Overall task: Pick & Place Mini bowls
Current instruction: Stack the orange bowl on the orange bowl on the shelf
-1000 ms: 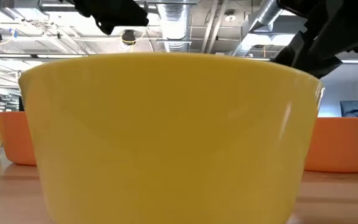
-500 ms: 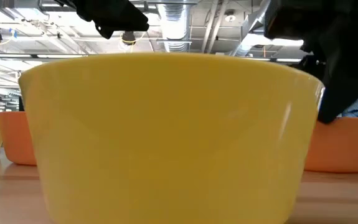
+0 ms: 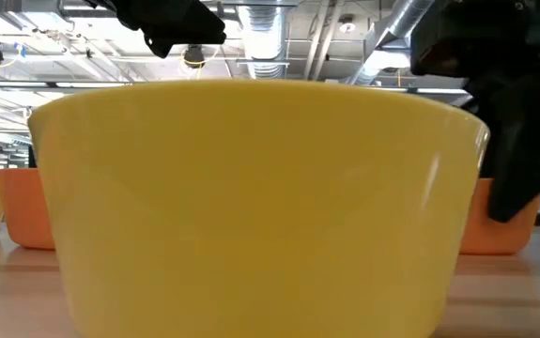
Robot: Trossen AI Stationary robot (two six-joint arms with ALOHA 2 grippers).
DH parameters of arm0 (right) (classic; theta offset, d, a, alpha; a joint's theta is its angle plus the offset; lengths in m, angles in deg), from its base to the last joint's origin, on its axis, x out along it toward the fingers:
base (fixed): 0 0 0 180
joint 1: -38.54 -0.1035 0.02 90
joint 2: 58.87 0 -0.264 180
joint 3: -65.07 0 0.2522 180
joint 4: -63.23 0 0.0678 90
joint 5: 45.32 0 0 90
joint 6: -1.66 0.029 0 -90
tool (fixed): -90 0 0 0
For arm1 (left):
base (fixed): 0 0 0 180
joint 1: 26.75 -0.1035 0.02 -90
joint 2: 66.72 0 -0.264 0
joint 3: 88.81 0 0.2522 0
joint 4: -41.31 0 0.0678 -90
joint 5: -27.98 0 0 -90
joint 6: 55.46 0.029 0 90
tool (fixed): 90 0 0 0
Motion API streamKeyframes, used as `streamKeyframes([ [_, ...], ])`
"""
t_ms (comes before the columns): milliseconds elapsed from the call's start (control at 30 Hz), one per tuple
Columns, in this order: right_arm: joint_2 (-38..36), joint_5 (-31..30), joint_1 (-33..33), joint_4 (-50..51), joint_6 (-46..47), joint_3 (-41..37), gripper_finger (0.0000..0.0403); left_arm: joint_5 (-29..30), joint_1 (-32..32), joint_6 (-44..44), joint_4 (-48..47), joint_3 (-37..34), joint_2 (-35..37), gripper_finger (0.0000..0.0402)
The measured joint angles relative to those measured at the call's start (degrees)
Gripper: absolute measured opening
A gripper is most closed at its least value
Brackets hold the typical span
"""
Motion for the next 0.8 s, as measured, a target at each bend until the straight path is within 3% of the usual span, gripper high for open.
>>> streamKeyframes([
  [133, -0.1, 1.6, 0.3, 1.2, -4.3, 1.0, 0.0014, 0.0, 0.0, -0.6, 0.0, 0.0, 0.0, 0.0090],
  [300, -1.4, 2.1, 0.4, 13.3, -9.8, 8.3, 0.0008, 0.0, 0.0, -0.6, 0.2, 0.0, 0.0, 0.0090],
  [633, -9.9, -14.4, 2.3, 38.0, -19.9, 22.2, 0.0003, 0.0, 0.0, -0.6, 0.5, 0.0, 0.0, 0.0090],
  [800, -15.5, -22.9, 6.3, 42.3, -27.8, 25.3, 0.0007, 0.0, 0.0, -0.6, 0.5, 0.0, 0.0, 0.0090],
])
